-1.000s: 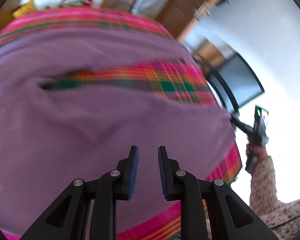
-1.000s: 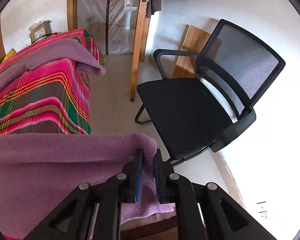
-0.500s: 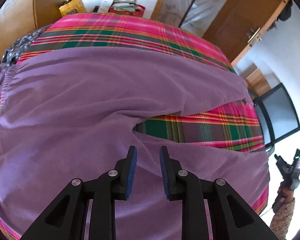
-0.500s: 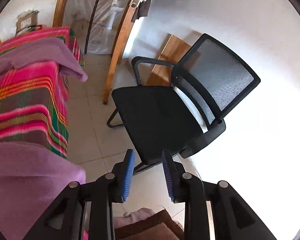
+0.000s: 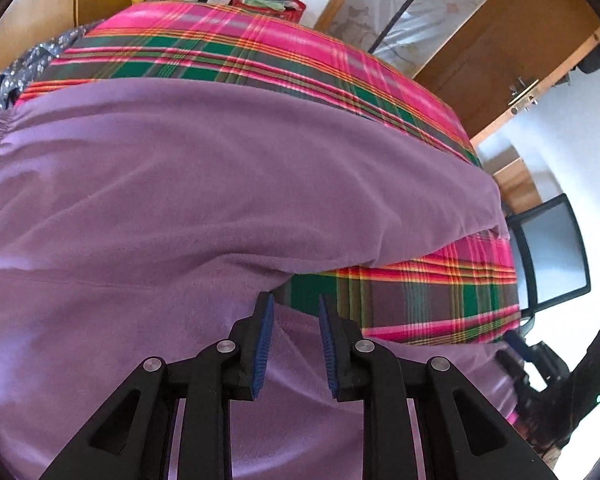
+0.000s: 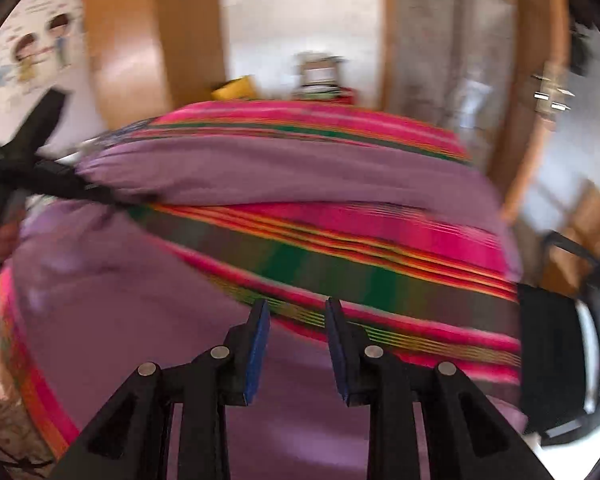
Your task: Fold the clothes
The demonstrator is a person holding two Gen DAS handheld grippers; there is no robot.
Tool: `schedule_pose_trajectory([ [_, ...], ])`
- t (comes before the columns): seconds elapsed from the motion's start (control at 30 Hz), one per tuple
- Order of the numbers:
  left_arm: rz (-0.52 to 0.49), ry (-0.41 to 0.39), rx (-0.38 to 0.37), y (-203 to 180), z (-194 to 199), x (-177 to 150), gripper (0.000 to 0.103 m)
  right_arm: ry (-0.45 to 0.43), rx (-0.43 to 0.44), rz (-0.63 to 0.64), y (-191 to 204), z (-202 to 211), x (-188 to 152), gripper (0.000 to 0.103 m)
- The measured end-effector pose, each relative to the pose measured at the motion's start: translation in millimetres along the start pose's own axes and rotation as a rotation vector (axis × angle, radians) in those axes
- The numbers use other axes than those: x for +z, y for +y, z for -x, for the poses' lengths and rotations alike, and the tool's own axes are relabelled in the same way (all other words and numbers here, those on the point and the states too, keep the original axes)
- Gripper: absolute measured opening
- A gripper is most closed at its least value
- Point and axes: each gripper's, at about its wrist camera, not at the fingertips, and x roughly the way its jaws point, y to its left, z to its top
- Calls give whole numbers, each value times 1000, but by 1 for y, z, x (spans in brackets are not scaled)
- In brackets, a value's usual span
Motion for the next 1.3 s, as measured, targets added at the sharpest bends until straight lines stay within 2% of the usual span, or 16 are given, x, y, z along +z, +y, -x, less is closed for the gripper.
schedule_pose_trajectory([
  [0.17, 7, 4, -11, 3, -3, 4, 22, -5, 153, 104, 42, -22, 18, 29],
  [0.2, 14, 12, -7, 4, -5, 6, 22, 4, 174, 119, 47, -27, 22, 32],
  [0.27, 16, 33, 5, 7, -8, 7, 22, 26, 210, 148, 57, -39, 29, 40],
  [0.4, -2, 72, 14, 7, -14, 9, 22, 70, 234, 179, 70, -57, 30, 40],
  [0.47, 19, 60, 2, 10, -13, 13, 22, 83, 238, 193, 75, -62, 29, 33],
  [0.5, 30, 54, -3, 12, -13, 15, 22, 81, 232, 192, 76, -62, 29, 10],
  [0.53, 28, 48, -7, 11, -12, 16, 22, 81, 233, 185, 74, -62, 29, 4],
  [0.67, 22, 3, -19, 9, -10, 23, 22, 69, 262, 135, 61, -53, 29, 4],
  [0.77, 60, -19, -58, 14, -5, 29, 22, 100, 264, 106, 55, -53, 26, 4],
  [0.87, 72, -51, -69, 20, 4, 29, 22, 161, 237, 138, 59, -59, 24, 4],
  [0.9, 72, -58, -74, 22, 8, 28, 22, 159, 231, 146, 61, -59, 26, 8],
  [1.03, 91, -75, -67, 34, 21, 25, 22, 106, 230, 149, 63, -52, 40, 12],
  [1.07, 99, -82, -61, 38, 23, 23, 22, 90, 231, 153, 66, -52, 44, 14],
  [1.13, 115, -99, -48, 47, 29, 18, 22, 76, 212, 180, 73, -55, 53, 31],
  [1.3, 165, -94, -85, 66, 32, 8, 22, 95, 202, 331, 114, -85, 68, 31],
])
